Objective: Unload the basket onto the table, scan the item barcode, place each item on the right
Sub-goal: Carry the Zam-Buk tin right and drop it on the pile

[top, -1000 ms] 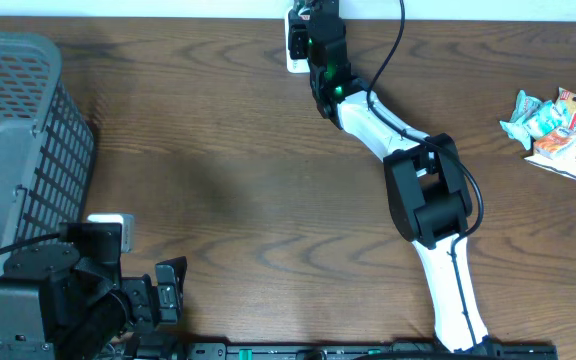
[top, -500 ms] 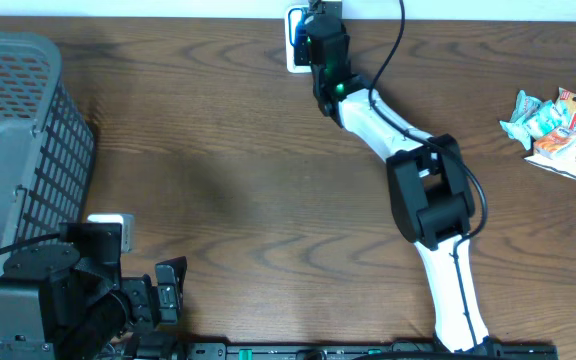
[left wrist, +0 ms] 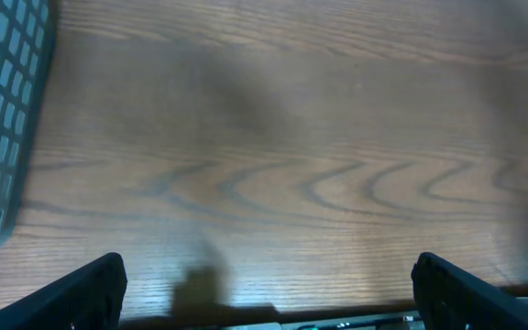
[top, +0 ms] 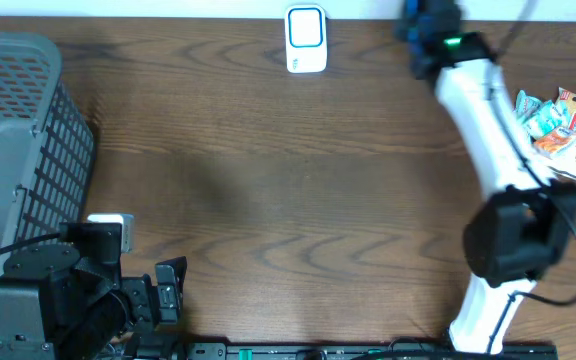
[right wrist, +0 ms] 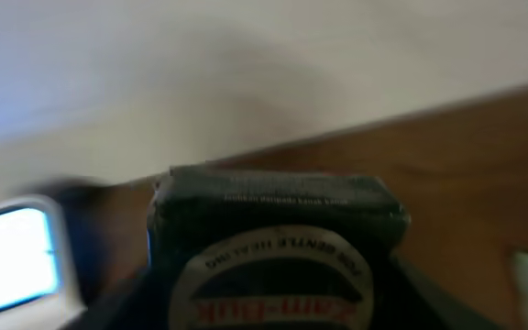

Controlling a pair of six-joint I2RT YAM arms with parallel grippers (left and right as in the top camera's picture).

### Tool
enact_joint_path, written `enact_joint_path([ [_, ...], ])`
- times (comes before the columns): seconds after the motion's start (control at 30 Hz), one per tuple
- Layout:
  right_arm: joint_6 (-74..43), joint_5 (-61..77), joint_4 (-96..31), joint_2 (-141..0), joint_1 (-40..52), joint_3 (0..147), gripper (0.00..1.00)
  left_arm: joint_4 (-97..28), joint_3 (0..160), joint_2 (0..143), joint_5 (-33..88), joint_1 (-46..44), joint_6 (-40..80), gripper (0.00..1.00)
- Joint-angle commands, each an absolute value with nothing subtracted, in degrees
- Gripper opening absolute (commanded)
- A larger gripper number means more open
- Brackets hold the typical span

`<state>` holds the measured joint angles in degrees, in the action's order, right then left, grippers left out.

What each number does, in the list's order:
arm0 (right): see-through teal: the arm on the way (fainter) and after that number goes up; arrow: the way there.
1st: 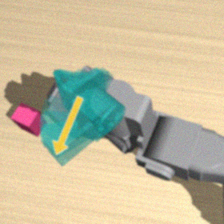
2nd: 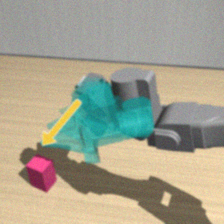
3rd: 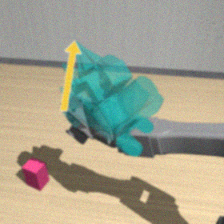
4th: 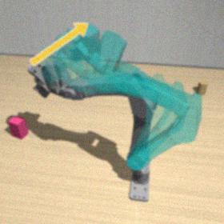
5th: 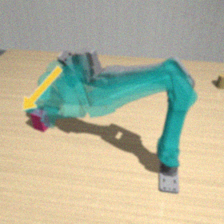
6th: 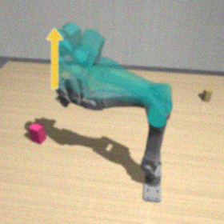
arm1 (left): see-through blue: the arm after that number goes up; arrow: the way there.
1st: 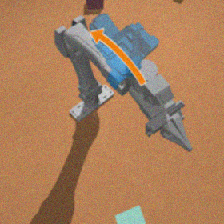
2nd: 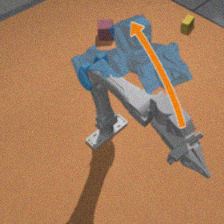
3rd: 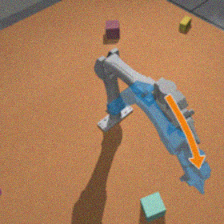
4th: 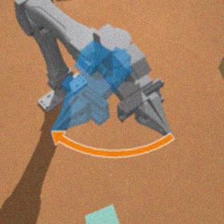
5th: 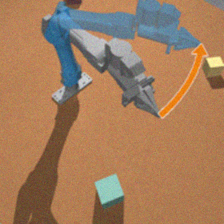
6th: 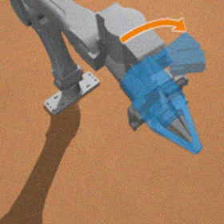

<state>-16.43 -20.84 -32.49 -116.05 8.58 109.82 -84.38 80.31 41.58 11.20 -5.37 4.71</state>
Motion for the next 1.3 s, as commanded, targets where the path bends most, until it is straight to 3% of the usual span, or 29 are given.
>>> enact_joint_path([
  [0.0,-17.3,-22.6,-39.0,-114.5,3.8,110.2,0.43,-84.4,80.5,41.7,10.7,-5.4,5.0,0.98],
  [0.23,-17.3,-22.6,-53.2,-115.4,-6.6,109.8,0.45,-84.4,80.5,41.7,10.7,-5.4,5.0,0.98],
  [0.53,-17.3,-22.3,-55.9,-116.0,-16.5,109.6,0.50,-84.4,80.5,41.7,10.7,-5.4,5.0,0.98],
  [0.83,-17.3,-21.4,-54.1,-116.5,-19.4,109.6,0.68,-84.4,80.5,41.7,10.7,-5.4,5.0,0.98],
  [0.93,-17.3,-20.9,-52.9,-117.0,-19.4,109.6,0.89,-84.4,80.5,41.7,10.6,-5.4,5.0,0.98],
  [1.0,-17.3,-20.6,-52.4,-117.6,-19.4,109.6,0.97,-84.4,80.5,41.7,10.6,-5.4,5.0,0.98],
  [1.27,-17.3,-14.1,-56.2,-117.1,-19.4,109.6,0.97,-84.4,80.5,41.7,10.7,-5.4,5.0,0.98],
])
